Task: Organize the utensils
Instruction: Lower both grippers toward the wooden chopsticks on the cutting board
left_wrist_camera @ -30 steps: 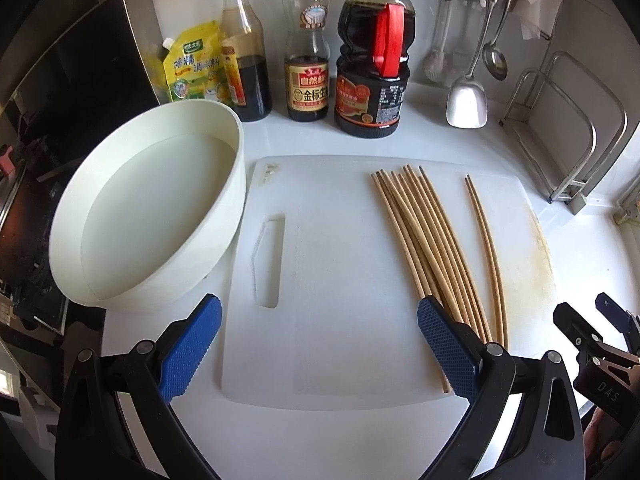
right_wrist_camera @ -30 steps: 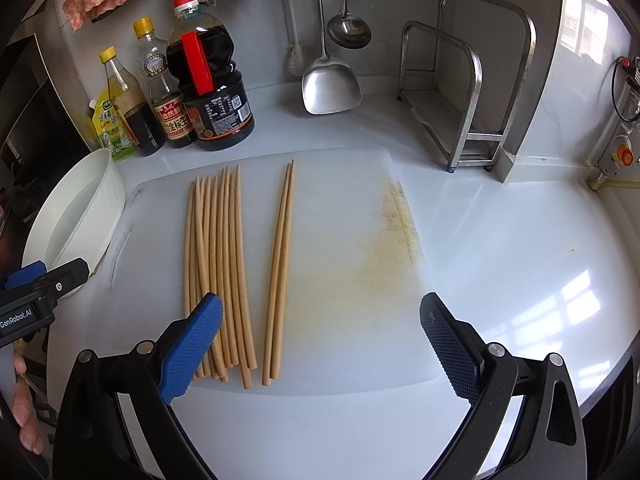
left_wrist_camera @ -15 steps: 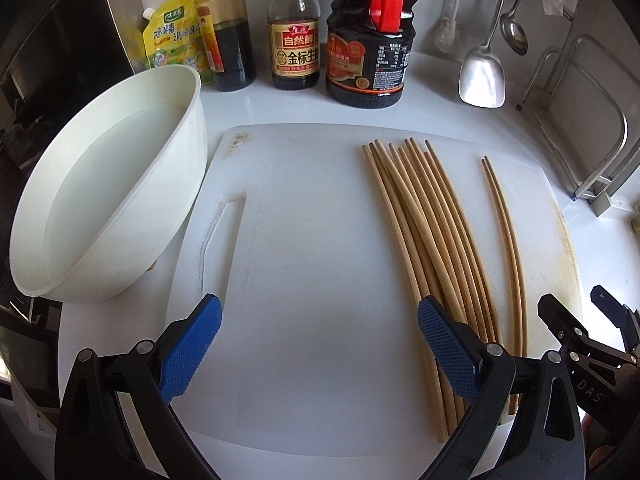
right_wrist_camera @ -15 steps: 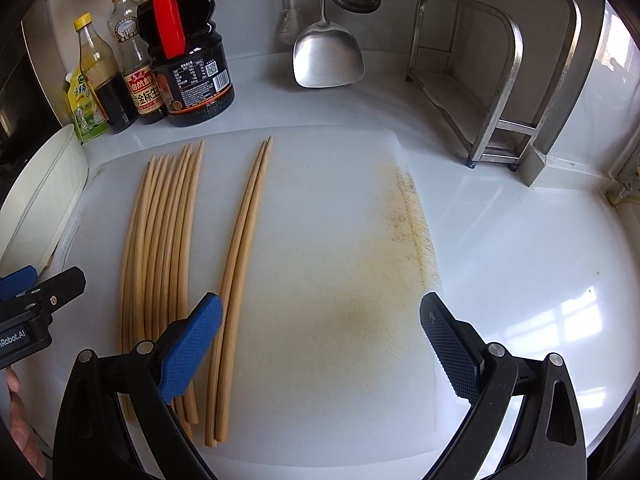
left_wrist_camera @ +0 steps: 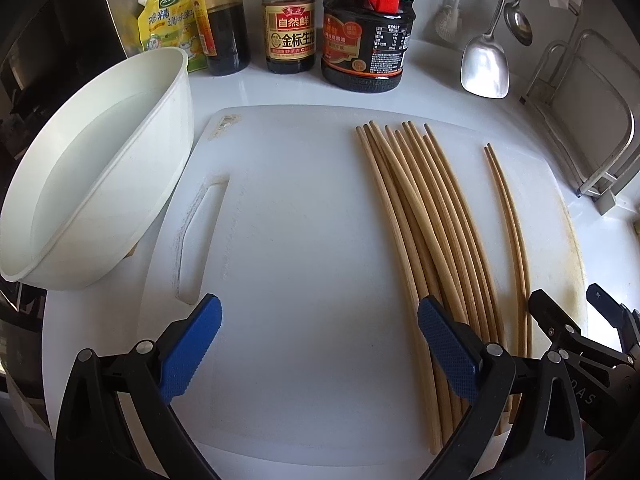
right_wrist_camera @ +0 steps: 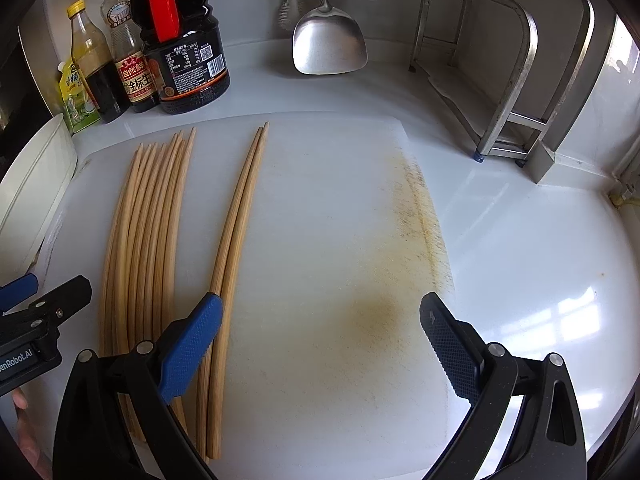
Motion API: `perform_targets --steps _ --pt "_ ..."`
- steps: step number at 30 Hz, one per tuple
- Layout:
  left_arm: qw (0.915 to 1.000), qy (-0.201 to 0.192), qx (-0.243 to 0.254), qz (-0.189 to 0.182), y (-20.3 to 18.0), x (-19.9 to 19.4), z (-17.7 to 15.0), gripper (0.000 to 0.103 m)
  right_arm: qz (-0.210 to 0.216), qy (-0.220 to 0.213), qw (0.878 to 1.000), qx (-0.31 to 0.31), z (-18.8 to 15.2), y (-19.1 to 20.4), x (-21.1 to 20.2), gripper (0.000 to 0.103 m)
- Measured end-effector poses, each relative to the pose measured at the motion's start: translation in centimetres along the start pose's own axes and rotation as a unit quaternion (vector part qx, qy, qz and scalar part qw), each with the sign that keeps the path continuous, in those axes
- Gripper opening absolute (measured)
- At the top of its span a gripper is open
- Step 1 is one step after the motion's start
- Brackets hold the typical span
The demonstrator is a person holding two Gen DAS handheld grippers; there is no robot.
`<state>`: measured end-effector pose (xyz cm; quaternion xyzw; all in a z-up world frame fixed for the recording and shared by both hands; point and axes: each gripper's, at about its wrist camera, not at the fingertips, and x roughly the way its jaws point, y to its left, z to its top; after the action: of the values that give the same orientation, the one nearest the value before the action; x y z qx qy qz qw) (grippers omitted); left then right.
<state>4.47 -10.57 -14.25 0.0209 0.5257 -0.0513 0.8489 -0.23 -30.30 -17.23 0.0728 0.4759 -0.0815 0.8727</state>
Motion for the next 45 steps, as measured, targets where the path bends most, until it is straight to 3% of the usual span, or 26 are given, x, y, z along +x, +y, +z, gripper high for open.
perform_targets --steps 28,32,45 --pt "0.9998 0.005 0.0 0.017 -0.3 1.3 -0.5 0.097 -0.014 -0.001 1.0 -0.024 0.0 0.0 0.2 0.094" --pt "0.9992 0.001 -0.004 0.041 0.1 1.0 -0.8 0.098 -0.015 -0.003 1.0 -0.024 0.0 -0.1 0.3 0.094" --pt "0.9992 0.015 -0.017 0.033 0.3 0.9 -0.6 0.097 -0.018 -0.003 1.0 -0.024 0.1 -0.1 0.3 0.094"
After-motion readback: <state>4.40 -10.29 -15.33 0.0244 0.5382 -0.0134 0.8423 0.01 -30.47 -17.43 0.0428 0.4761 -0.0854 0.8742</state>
